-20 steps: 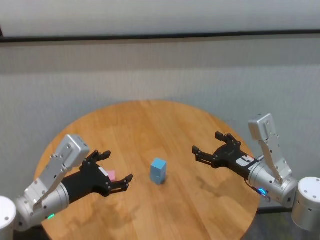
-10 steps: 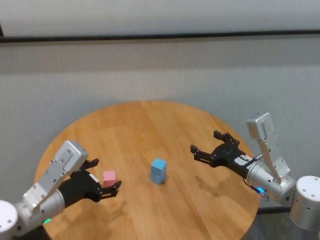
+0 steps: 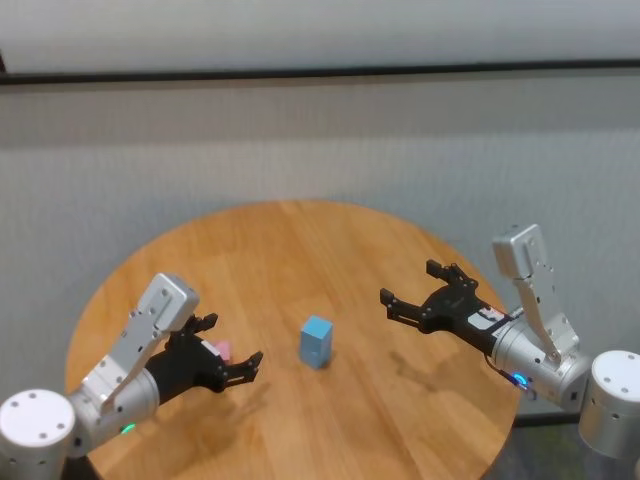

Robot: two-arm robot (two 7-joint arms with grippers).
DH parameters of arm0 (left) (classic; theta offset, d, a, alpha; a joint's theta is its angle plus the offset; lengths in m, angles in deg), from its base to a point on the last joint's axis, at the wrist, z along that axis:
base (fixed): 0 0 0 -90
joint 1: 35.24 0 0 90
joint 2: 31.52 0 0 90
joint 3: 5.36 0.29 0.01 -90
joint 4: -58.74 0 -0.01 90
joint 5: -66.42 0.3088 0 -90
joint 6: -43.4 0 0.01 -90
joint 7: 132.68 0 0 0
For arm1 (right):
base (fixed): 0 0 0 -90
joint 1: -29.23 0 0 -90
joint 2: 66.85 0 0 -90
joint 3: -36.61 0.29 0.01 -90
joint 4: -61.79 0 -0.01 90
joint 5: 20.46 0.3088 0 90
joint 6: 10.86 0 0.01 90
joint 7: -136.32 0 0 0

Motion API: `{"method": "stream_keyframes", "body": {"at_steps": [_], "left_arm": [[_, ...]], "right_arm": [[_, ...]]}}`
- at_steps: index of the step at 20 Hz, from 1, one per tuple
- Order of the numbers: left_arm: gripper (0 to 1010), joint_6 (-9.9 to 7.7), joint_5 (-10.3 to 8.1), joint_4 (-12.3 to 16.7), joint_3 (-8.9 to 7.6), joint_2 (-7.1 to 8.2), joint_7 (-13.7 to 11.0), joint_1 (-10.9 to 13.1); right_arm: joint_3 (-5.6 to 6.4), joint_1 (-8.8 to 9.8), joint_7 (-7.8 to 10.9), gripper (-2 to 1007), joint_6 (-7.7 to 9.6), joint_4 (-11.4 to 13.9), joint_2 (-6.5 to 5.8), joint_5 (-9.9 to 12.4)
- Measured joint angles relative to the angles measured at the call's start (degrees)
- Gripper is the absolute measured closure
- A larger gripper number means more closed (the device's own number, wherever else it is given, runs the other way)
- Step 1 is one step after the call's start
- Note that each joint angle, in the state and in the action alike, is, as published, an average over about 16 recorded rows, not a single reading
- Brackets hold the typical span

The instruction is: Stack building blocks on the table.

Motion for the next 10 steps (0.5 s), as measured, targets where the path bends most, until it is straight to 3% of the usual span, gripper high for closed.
{"method": "stream_keyframes", "body": {"at_steps": [5, 10], "left_arm": [[7, 1.04, 0.06, -2.99, 0.04, -1.48, 0.15, -1.50], [7, 1.40, 0.36, -4.10, -0.12, -1.76, 0.28, -1.97]], "right_arm": [[-0.03, -0.05, 0.02, 1, -0.03, -0.03, 0.03, 0.00], [-0.05, -0.09, 0.04, 1, -0.06, -0.06, 0.05, 0.00]]}}
